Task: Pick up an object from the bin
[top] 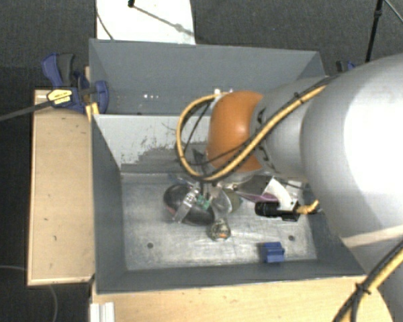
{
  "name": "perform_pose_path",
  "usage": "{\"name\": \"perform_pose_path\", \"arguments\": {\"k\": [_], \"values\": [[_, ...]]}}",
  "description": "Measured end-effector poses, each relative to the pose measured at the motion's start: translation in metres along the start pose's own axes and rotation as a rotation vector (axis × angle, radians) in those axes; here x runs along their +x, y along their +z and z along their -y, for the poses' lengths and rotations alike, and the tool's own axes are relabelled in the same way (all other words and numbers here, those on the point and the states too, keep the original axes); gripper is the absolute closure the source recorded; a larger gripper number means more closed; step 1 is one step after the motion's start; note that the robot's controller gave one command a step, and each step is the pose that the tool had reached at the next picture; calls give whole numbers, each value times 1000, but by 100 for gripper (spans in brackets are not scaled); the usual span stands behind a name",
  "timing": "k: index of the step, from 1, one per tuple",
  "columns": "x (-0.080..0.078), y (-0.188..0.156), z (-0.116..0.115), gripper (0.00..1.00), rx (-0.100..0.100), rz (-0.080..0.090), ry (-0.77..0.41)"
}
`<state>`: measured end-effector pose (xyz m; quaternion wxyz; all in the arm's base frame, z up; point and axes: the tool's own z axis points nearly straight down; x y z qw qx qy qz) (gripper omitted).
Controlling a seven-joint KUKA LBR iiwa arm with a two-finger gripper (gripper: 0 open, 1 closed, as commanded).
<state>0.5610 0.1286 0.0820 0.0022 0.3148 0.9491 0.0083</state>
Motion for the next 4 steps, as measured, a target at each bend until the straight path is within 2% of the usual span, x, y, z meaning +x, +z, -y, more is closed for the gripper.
{"name": "perform_pose_path", "arguments": {"k": [1,2,3,4], "values": [[0,0,0,100,-1,0,3],[-1,-37,-3,100,11,5,-3],[-2,-86,-5,100,13,4,-11],[-2,-106,-6,100,14,3,-17]]}}
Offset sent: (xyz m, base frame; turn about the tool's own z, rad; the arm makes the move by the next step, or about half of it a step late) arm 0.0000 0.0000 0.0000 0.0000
